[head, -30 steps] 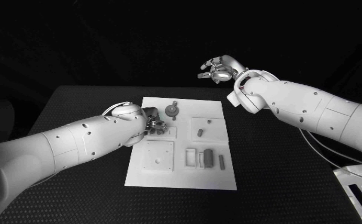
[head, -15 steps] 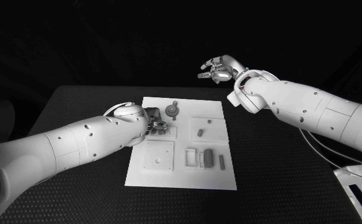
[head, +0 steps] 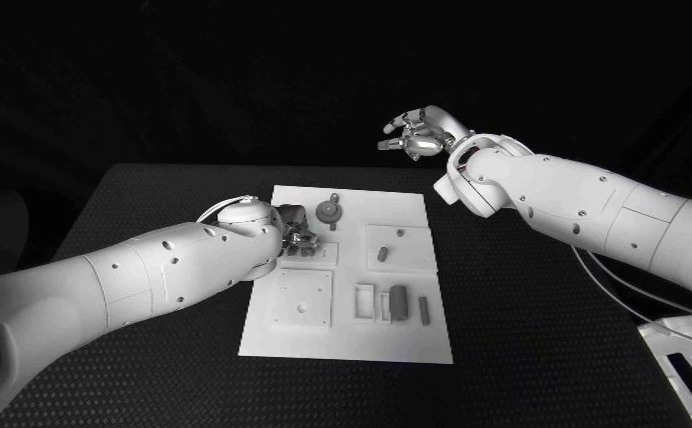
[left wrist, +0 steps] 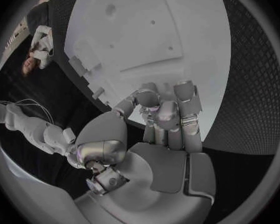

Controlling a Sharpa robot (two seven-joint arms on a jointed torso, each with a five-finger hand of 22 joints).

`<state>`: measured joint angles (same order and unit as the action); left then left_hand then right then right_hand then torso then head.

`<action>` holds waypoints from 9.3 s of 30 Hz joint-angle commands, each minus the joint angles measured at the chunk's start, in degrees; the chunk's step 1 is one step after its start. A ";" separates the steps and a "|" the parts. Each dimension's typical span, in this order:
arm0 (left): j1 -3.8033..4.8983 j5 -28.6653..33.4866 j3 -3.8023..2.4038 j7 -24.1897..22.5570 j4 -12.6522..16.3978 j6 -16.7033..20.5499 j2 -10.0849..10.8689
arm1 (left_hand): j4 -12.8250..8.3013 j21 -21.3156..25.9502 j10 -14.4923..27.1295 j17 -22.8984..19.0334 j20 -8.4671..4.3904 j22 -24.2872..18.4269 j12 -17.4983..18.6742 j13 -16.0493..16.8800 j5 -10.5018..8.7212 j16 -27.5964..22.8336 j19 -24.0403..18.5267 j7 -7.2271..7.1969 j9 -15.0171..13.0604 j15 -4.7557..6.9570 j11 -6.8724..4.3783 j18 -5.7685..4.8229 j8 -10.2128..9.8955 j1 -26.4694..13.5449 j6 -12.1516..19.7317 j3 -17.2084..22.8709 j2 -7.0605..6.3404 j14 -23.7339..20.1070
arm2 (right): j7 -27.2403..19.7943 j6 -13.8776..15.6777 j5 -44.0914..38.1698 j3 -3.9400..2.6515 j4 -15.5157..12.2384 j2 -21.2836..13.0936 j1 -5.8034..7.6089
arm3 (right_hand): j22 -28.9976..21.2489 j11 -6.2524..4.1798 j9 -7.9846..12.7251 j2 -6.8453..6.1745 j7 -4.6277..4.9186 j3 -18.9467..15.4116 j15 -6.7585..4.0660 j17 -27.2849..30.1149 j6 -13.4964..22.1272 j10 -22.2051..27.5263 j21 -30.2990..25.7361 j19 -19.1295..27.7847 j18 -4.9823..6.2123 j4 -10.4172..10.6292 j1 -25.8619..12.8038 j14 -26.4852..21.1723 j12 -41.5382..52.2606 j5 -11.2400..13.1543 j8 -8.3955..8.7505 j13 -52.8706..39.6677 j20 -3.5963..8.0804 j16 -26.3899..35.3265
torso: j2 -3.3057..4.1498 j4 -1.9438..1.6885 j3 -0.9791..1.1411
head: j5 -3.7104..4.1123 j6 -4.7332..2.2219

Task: Assemble the parts on the task board

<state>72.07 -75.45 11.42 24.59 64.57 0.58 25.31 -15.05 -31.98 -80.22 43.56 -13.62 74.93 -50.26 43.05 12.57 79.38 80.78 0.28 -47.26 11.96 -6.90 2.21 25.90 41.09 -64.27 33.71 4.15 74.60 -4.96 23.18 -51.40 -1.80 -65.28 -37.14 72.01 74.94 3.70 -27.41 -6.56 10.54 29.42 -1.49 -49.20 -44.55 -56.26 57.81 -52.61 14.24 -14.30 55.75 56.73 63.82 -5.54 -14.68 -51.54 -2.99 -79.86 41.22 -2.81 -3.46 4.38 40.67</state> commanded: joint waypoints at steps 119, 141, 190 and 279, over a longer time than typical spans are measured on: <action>-0.29 -0.50 0.03 -0.22 -0.67 -0.69 -0.18 | 4.23 0.41 0.51 -2.06 -0.19 0.99 -0.80 -1.05 -9.54 1.38 0.00 -0.90 0.44 0.72 -0.05 0.33 -2.21 -4.05 -2.57 -3.55 -5.21 -0.62 | 0.09 -1.31 0.12 -0.03 0.07 -0.04 -0.04 | 0.12 0.96 0.46 0.03 0.45 -0.28 0.02 0.31 0.14 8.84 -0.38 0.42 0.76 0.72 -1.06 -0.53 0.41 0.11 -0.41 0.39 -0.18 -0.48 | 0.02 0.04 0.03 | 0.04 0.16; -0.31 0.04 0.01 -0.48 -0.84 -0.16 -0.13 | 5.02 0.46 0.66 -2.10 -0.35 1.03 -0.95 -0.89 -9.81 1.65 -0.04 -0.91 0.04 0.78 -0.07 0.49 -2.22 -6.30 -2.34 -4.51 -7.21 -0.87 | 0.10 -1.37 0.14 -0.03 0.15 -0.09 -0.05 | 0.13 0.97 0.52 0.00 0.46 -0.29 0.03 0.35 0.18 8.87 -0.40 0.43 0.76 0.77 -1.09 -0.55 0.43 0.11 -0.43 0.43 -0.18 -0.50 | 0.01 0.01 0.02 | 0.15 0.06; 2.61 15.24 -5.35 -2.76 -6.08 2.82 1.72 | 0.09 4.25 5.82 -4.58 -0.48 0.03 2.53 -2.42 -9.64 -2.63 -4.90 1.90 0.52 -1.57 2.64 0.53 -6.10 -1.92 4.44 -2.31 -6.33 -4.89 | 0.19 -1.45 0.58 -0.03 1.02 -0.23 -0.07 | 0.16 1.05 0.80 -0.21 0.56 -0.31 0.12 0.47 0.55 8.96 -0.47 0.47 0.76 1.22 -1.42 -0.63 0.53 0.09 -0.36 0.60 -0.17 -0.56 | 0.04 0.03 0.03 | -0.35 -1.71; 0.71 13.05 -4.49 -7.31 -29.83 -2.59 -10.98 | 1.09 21.60 15.09 -13.82 5.32 -8.25 21.49 -16.67 -9.74 -20.26 -16.59 7.16 7.24 -9.24 8.94 -1.97 -10.29 0.43 9.47 -3.45 -6.93 -15.32 | 0.08 -1.52 0.60 -0.03 0.93 1.48 -0.04 | -0.37 1.30 1.32 -0.27 0.77 -0.02 0.39 1.76 0.86 10.18 -2.20 2.09 0.76 1.41 -1.50 -2.22 -0.99 0.10 -0.65 2.25 -0.81 1.42 | 0.12 0.06 0.03 | 0.69 -0.80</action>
<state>72.81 -62.83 6.93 18.20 34.88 -1.38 14.55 -13.52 -10.65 -64.61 29.83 -8.37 66.63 -28.97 26.47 3.04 59.44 63.88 7.44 -40.10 2.84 2.04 0.85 15.93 41.43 -54.45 30.29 -3.28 58.94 -4.38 22.32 -50.71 -1.80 -64.32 -35.73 71.97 74.72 4.18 -26.14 -6.86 11.02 29.34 -1.10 -47.65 -43.71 -55.72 55.91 -50.82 14.32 -13.12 54.98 54.84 63.12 -5.54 -14.96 -49.56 -3.73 -78.83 41.32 -2.77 -3.42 4.95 39.81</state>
